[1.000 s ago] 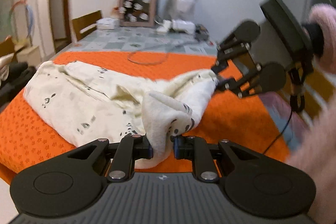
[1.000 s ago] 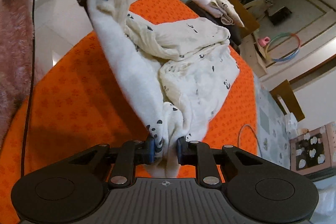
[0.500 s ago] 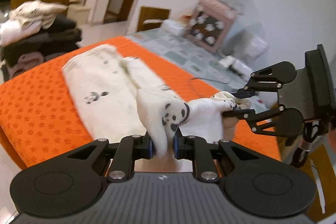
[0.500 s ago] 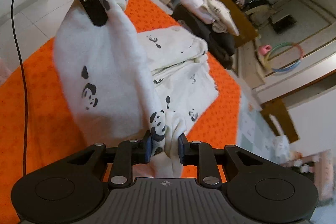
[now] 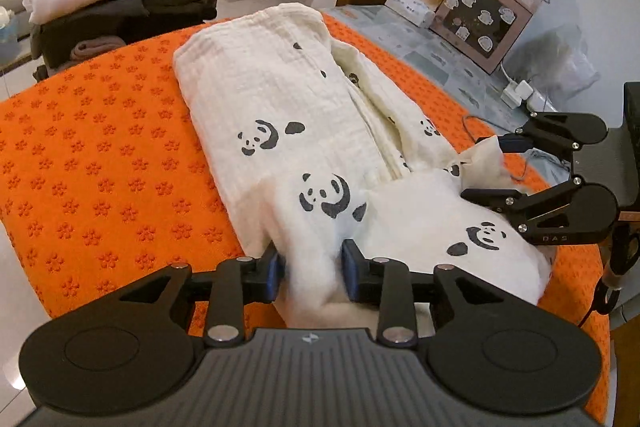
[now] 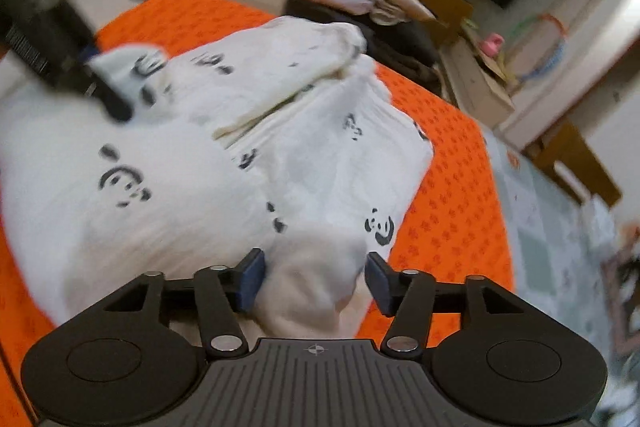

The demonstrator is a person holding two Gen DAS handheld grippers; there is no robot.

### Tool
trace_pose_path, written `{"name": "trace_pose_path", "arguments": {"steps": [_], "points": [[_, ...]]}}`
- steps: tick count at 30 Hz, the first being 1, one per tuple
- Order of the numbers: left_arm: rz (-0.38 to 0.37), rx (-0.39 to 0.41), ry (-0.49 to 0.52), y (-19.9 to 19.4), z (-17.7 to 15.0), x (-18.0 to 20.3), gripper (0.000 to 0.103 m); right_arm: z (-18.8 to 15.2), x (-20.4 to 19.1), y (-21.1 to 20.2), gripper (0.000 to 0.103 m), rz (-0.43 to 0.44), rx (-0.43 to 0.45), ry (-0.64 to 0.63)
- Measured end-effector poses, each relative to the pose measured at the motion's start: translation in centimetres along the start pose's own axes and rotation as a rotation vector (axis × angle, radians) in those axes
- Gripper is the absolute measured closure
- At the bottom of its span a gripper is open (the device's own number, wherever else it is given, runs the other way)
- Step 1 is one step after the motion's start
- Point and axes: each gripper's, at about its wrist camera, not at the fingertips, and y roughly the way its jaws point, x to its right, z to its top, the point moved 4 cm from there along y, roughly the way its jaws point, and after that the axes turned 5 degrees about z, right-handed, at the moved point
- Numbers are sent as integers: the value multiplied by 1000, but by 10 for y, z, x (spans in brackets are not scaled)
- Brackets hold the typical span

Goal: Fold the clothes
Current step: 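Lift the garment end with both grippers and fold it over the bundle, then open both grippers and release the folded garment on the mat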

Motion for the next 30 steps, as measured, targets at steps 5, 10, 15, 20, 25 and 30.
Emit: {"name": "trace_pose_path", "arguments": {"steps": [5, 10, 15, 20, 25, 30], "points": [[-15, 96, -37, -32, 10, -5, 39, 3, 9, -28, 38, -39, 55, 64], [-7, 224, 40, -79, 13, 6, 34, 10, 6, -77, 41, -129, 137, 40], [-32, 255, 230, -92, 2, 39, 56, 7, -8, -86, 78, -113, 136, 7], [-20, 147, 314, -57, -14, 55, 75, -4, -7, -55, 81, -44, 83, 69], [-17, 54, 138, -23, -24, 28, 76, -20, 0, -16, 81, -18, 5, 165], [-36, 87, 78, -38, -23, 22, 74, -22, 2, -21, 80, -25, 46, 188]]}}
